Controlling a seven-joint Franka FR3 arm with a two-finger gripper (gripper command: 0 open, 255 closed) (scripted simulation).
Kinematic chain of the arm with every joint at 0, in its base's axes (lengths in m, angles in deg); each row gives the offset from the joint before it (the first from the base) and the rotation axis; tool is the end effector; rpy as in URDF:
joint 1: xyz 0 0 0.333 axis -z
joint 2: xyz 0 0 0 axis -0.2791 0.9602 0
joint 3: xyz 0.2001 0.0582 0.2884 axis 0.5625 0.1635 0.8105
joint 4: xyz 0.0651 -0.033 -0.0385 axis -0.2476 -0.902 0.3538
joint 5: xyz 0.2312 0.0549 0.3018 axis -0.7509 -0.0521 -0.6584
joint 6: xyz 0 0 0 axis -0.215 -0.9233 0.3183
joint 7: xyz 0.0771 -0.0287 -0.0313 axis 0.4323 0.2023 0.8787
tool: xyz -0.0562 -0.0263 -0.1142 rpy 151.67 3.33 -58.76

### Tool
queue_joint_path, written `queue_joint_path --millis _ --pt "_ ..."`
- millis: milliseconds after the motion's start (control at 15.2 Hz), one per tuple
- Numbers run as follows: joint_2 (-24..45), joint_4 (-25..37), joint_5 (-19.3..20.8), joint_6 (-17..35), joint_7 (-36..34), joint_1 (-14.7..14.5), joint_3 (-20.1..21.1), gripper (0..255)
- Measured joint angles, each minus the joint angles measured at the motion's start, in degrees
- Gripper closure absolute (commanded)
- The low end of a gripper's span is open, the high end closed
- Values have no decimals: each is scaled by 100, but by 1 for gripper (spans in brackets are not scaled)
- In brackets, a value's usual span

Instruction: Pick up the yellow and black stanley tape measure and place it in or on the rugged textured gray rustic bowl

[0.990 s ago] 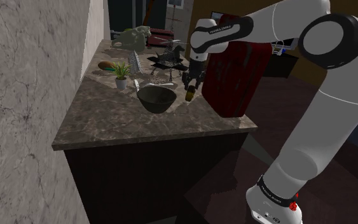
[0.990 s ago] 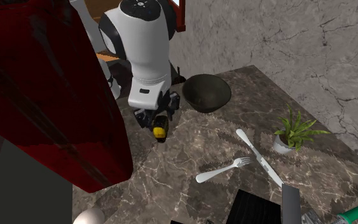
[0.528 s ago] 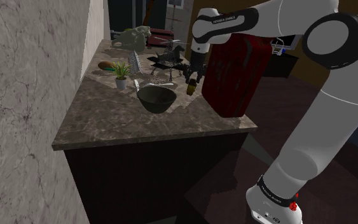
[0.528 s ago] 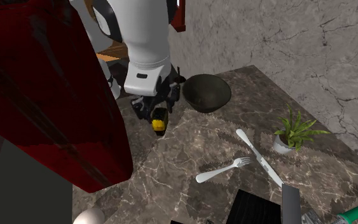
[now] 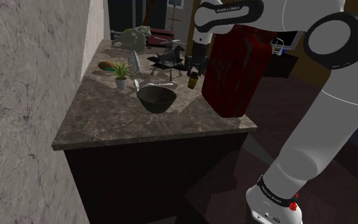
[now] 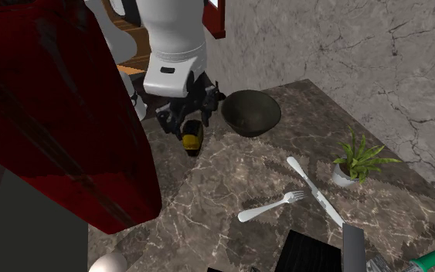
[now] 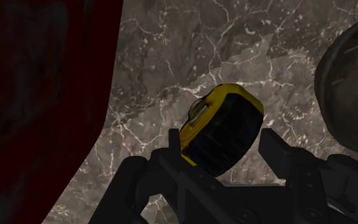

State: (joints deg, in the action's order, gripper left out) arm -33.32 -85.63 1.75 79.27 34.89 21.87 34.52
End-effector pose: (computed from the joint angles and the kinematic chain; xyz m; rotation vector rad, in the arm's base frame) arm 0.5641 -0.0794 0.5473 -3.0958 0.4039 0.0056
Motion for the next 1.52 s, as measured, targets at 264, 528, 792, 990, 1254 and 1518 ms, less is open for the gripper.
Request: queue_joint_path --millis 264,528,792,990,1254,1518 --pt "-7 305 3 -311 -11 -2 2 255" --pt "45 670 1 -624 0 7 -6 255" --pt "62 967 1 -904 -10 5 -5 255" --pt "84 1063 7 -976 -297 -148 132 255" --pt "237 1353 21 -1104 -788 -414 360 255" --pt "406 1688 53 -1259 -1318 -705 596 255"
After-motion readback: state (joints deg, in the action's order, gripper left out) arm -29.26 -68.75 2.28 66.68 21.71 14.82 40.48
